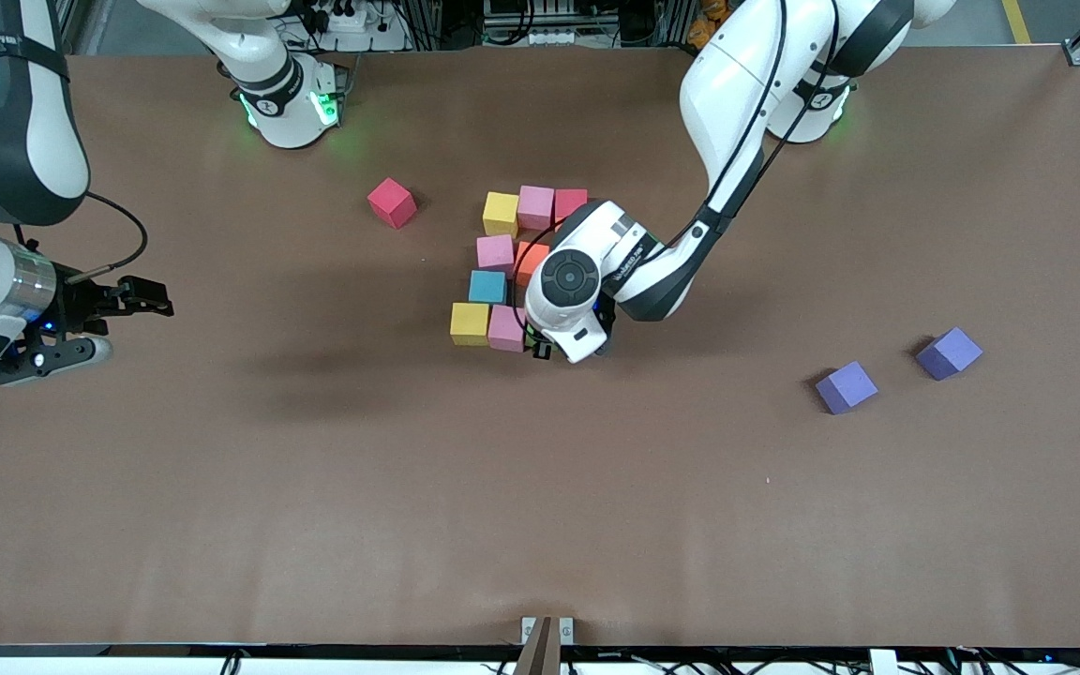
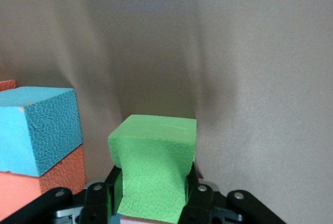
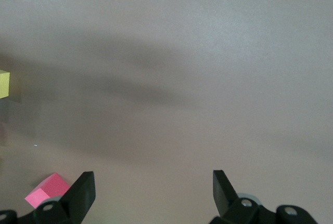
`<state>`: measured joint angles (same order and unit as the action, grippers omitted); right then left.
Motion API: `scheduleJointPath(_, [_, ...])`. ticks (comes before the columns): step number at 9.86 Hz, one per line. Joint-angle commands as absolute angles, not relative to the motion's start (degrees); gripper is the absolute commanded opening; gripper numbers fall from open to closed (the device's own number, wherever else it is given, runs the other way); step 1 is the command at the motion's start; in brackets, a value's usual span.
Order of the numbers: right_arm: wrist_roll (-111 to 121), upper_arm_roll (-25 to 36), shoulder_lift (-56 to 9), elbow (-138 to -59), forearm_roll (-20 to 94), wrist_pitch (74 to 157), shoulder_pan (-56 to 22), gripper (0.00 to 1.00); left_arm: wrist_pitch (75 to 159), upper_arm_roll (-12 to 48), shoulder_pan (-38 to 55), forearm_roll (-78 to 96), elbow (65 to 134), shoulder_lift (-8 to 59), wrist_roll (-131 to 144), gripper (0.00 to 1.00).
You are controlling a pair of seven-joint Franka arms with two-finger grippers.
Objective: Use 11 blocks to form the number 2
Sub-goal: 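Lower the green cube at the group with the left gripper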
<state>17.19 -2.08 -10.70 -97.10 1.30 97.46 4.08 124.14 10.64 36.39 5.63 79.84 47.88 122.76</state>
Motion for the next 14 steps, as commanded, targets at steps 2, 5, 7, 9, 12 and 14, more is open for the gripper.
scheduleJointPath(2, [17.84,-3.16,-10.28,-97.29,0.97,97.03,5.63,1.0,123.49,7.83,37.18,6.24,78.22,49.83,121.03,0.0])
scheduleJointPath(5, [18.02,-3.16,-10.28,-97.29,0.97,97.03,5.71,1.0,123.49,7.91,37.27,6.24,78.13,49.92,121.02,0.0])
scheduleJointPath(7, [18.02,-3.16,-10.28,-97.29,0.97,97.03,5.71,1.0,123.49,8.0,37.53,6.33,78.22,50.01,120.94,0.17])
scheduleJointPath(9, [18.28,-3.16,-10.37,-97.29,0.97,97.03,5.71,1.0,123.49,7.91,37.79,6.24,78.14,50.1,120.68,0.79])
scheduleJointPath(12, [18.28,-3.16,-10.37,-97.29,0.97,97.03,5.71,1.0,123.49,7.91,37.88,6.24,78.22,49.92,120.67,0.79])
scheduleJointPath(14, [18.28,-3.16,-10.37,-97.29,0.97,97.03,5.8,1.0,122.09,7.91,38.14,6.24,78.14,49.4,120.67,0.79])
